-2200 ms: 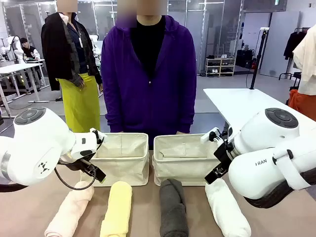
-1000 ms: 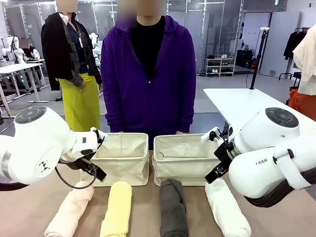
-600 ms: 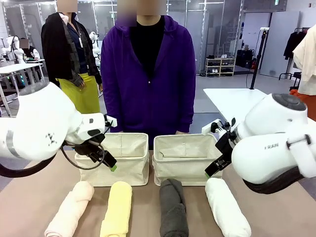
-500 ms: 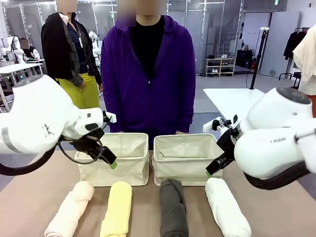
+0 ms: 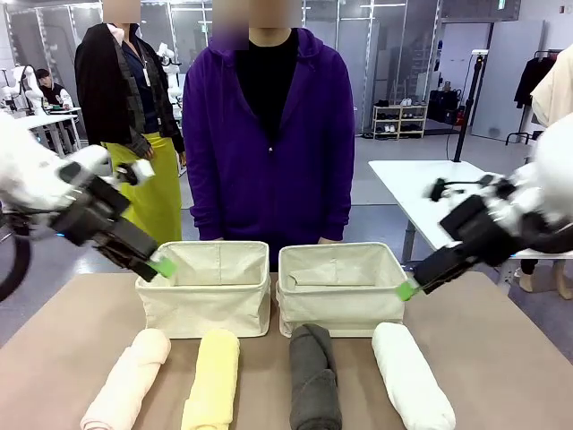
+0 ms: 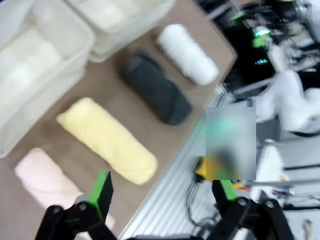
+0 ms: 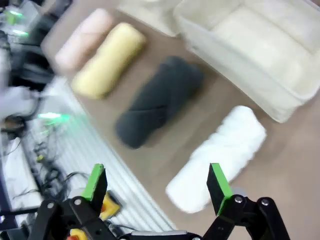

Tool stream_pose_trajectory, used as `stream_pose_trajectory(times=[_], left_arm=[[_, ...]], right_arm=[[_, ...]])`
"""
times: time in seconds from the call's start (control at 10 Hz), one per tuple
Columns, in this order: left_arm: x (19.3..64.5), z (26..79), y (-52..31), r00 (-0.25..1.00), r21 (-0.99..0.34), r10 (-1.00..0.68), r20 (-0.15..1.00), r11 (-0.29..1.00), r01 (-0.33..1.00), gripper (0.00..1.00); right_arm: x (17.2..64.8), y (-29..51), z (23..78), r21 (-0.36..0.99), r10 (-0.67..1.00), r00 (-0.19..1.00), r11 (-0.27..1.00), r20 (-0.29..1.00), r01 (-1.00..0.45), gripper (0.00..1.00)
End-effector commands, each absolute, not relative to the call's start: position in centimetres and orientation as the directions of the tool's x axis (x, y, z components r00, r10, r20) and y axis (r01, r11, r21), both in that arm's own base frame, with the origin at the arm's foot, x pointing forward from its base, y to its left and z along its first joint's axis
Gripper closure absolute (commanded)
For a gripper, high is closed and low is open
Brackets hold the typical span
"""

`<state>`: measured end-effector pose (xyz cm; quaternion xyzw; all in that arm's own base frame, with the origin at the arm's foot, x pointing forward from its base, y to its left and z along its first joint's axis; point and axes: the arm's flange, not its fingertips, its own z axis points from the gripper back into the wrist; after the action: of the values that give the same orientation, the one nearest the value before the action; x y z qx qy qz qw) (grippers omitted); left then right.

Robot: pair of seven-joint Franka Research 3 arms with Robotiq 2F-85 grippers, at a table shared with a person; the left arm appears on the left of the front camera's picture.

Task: Divide the towels into two baskets.
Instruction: Pick up one hotel-folded towel and place it in the Fabric basket indicated by the person.

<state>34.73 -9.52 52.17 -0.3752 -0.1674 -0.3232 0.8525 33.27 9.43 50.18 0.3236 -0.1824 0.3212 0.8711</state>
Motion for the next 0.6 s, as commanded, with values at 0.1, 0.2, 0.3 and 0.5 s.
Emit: stream_pose_trajectory(times=[0.1, 0.2, 0.3, 0.5], left_arm=[[33.2, 51.4, -0.4, 0.807, -0.724, -0.265, 0.528, 0.357, 0.590, 0.00], [32.3, 51.0, 3.3, 0.823, -0.760, -0.150, 0.548, 0.323, 0.564, 0.00], [31.3, 50.3, 6.4, 0.829, -0.772, -0.089, 0.552, 0.320, 0.549, 0.00], [28.7, 48.9, 12.4, 0.822, -0.802, 0.124, 0.555, 0.340, 0.491, 0.00]], right_arm=[[32.7, -0.7, 49.7, 0.754, 0.241, 0.825, 0.336, 0.511, -0.564, 0.00], [32.4, -4.7, 49.4, 0.793, 0.119, 0.847, 0.303, 0.518, -0.528, 0.00], [32.2, -8.6, 49.0, 0.821, 0.003, 0.864, 0.309, 0.503, -0.479, 0.00], [30.3, -16.1, 48.0, 0.859, -0.224, 0.847, 0.311, 0.482, -0.406, 0.00]])
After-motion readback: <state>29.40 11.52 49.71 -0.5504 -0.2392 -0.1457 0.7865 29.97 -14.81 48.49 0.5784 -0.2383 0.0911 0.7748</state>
